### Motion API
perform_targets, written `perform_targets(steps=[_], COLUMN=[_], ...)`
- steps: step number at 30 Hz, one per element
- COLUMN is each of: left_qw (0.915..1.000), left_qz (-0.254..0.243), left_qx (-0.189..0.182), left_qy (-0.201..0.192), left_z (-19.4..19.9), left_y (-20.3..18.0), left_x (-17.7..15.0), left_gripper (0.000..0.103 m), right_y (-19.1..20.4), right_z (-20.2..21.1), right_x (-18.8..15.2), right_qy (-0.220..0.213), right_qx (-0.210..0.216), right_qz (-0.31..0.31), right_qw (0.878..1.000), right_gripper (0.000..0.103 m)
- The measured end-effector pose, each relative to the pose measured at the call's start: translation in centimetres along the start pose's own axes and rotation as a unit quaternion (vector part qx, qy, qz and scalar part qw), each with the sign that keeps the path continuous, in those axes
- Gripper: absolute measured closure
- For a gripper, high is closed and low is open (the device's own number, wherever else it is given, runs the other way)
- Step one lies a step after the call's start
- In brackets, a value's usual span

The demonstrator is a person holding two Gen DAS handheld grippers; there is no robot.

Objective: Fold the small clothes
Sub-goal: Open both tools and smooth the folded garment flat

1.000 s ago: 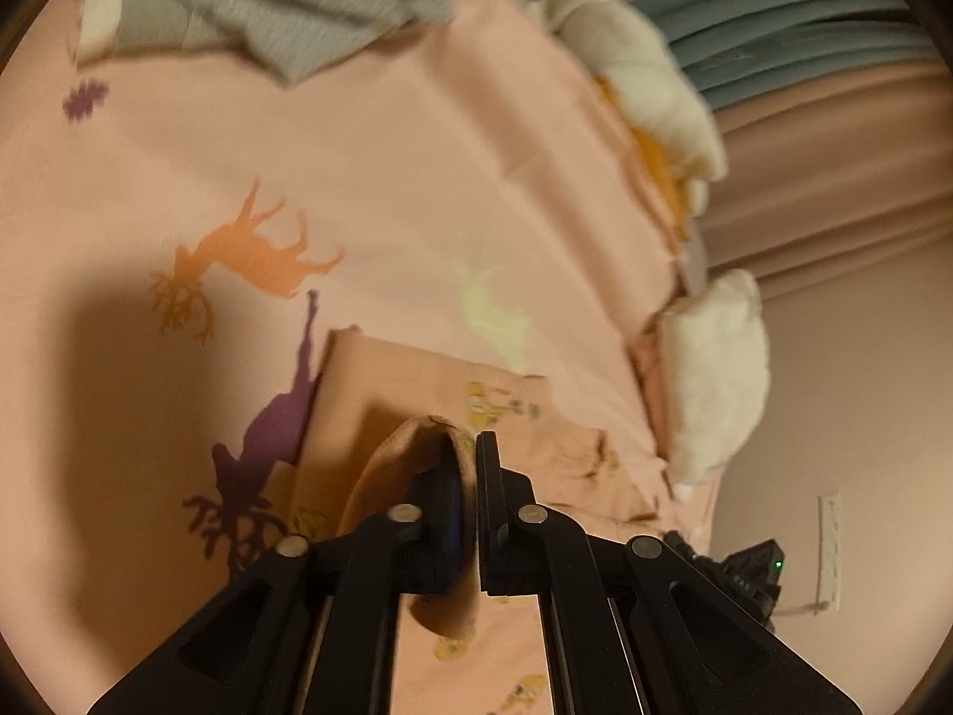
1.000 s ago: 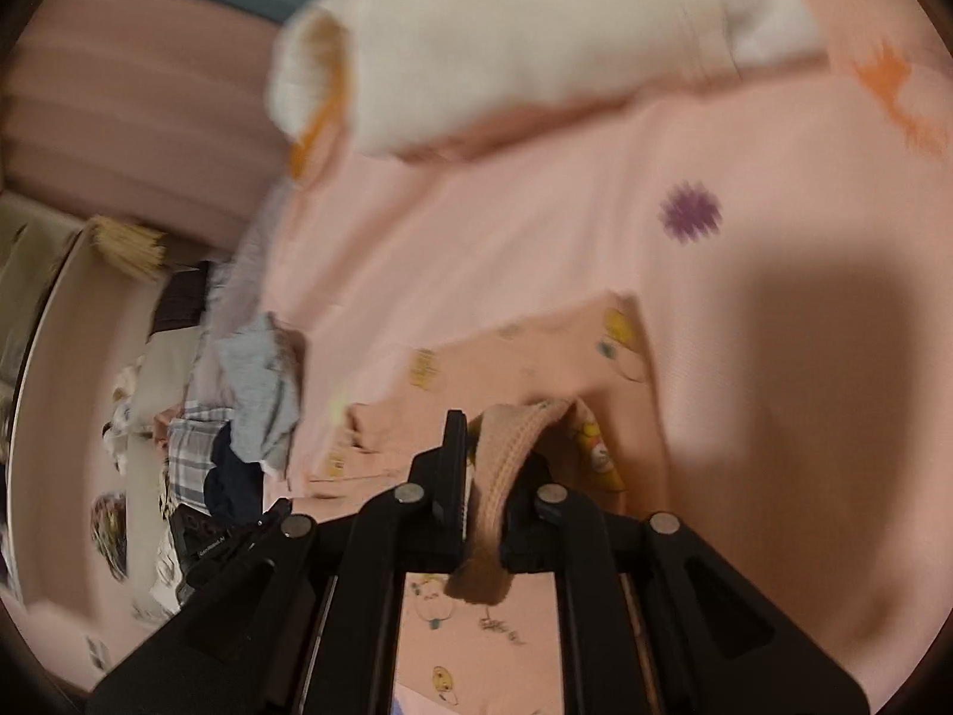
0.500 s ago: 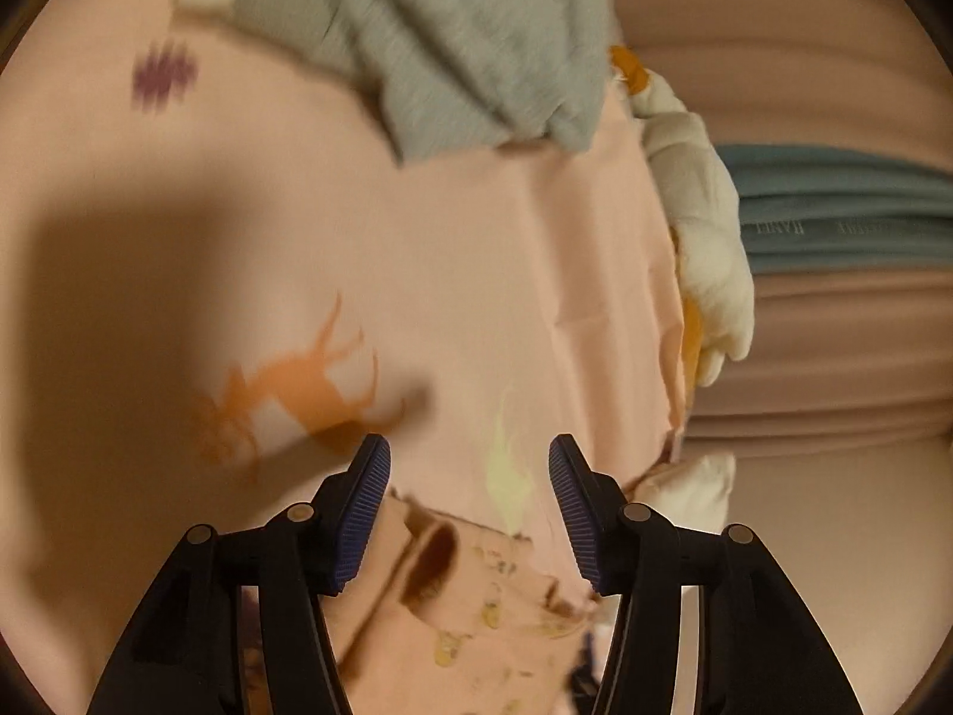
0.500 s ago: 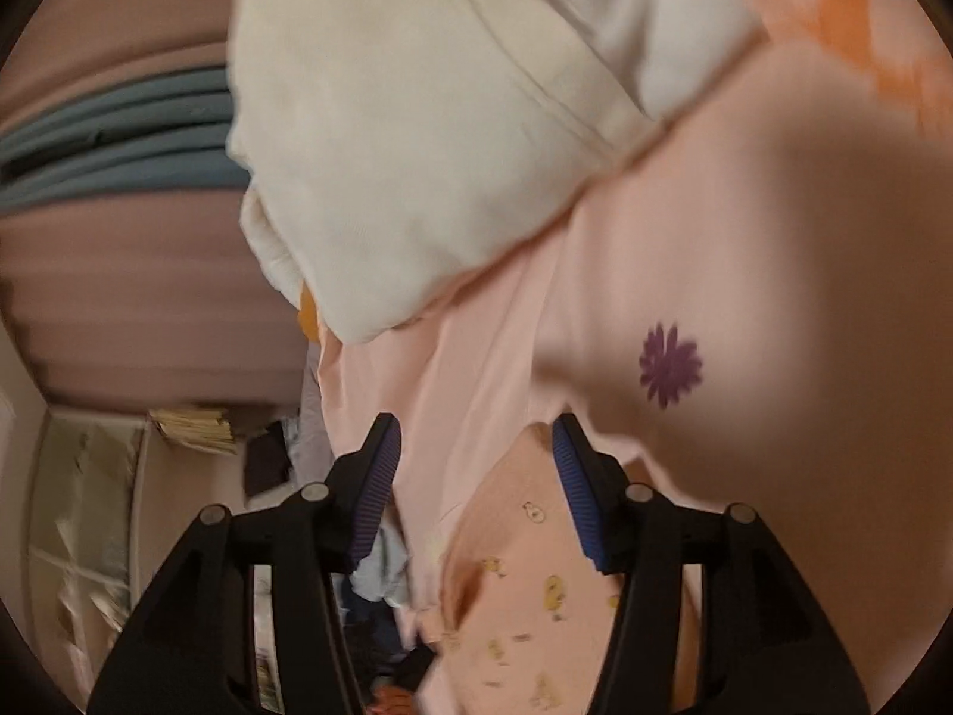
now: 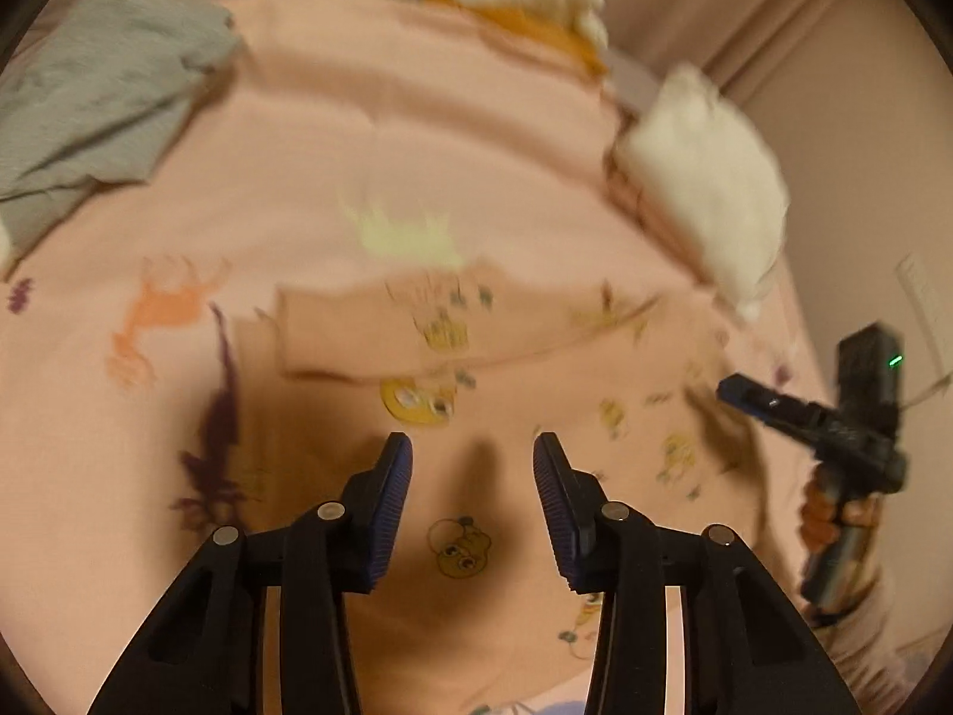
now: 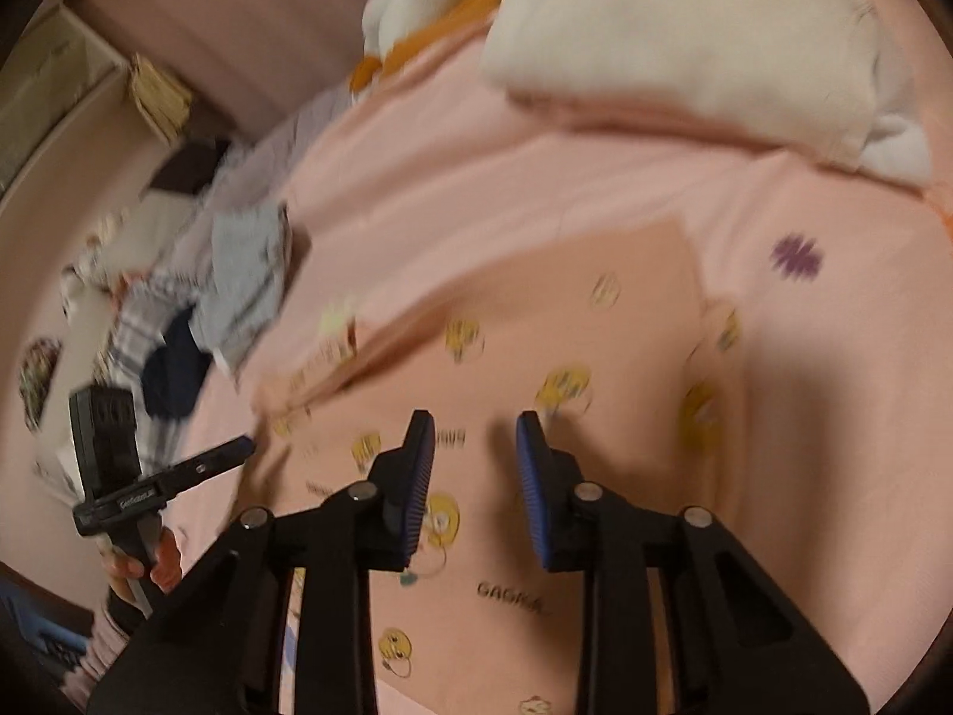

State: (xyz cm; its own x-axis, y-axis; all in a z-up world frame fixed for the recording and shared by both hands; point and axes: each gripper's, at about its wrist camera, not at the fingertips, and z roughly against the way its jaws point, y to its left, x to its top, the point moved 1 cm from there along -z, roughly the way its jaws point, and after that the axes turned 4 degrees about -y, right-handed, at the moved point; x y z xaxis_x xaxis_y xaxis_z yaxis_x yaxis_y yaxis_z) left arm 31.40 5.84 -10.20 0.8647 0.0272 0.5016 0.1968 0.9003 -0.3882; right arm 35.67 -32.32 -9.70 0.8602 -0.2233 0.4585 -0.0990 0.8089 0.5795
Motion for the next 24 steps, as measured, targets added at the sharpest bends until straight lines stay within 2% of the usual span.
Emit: perform_targets(steps=[3,6,8,11,12,15,18,24], left_qw=[0.9993,0.9975,0.9934,0.9835,0.9828,0.9901,0.9958,0.995], left_qz=[-0.006,0.016,0.058,0.135,0.138,0.085,0.02,-0.053], left_qx=[0.036,0.066,0.082,0.068,0.063,0.061,0.048,0.059], left_qy=[0.011,-0.021,-0.054,-0.099,-0.105,-0.094,-0.076,-0.061], left_z=[-2.9,-4.2,-4.3,-2.4,-1.7,-0.3,1.0,1.8], left_y=[-0.3,0.6,2.0,4.0,4.2,3.1,1.4,-0.1], left_x=[0.7,3.5,5.4,6.3,6.2,4.5,1.3,-4.2], left_gripper=[0.061,0.061,0.061,0.061,0.061,0.061,0.061,0.061], right_y=[0.9,0.9,0.9,1.1,1.1,2.2,2.5,3.7], right_z=[-2.1,-2.4,-2.2,-1.6,-1.3,-1.5,-1.0,0.0], right_x=[-0.6,-0.2,-0.1,-0.2,-0.3,-0.6,-1.4,-4.8], right_qy=[0.014,0.01,0.002,-0.008,-0.01,-0.015,-0.015,0.003], right_qx=[-0.002,-0.006,-0.006,-0.009,-0.011,-0.023,-0.037,-0.089], right_qz=[0.006,0.012,0.009,0.014,0.02,0.038,0.055,0.122], right_qw=[1.0,1.0,1.0,1.0,1.0,0.999,0.998,0.989], right_gripper=[0.075,0.075,0.074,0.073,0.073,0.073,0.073,0.073])
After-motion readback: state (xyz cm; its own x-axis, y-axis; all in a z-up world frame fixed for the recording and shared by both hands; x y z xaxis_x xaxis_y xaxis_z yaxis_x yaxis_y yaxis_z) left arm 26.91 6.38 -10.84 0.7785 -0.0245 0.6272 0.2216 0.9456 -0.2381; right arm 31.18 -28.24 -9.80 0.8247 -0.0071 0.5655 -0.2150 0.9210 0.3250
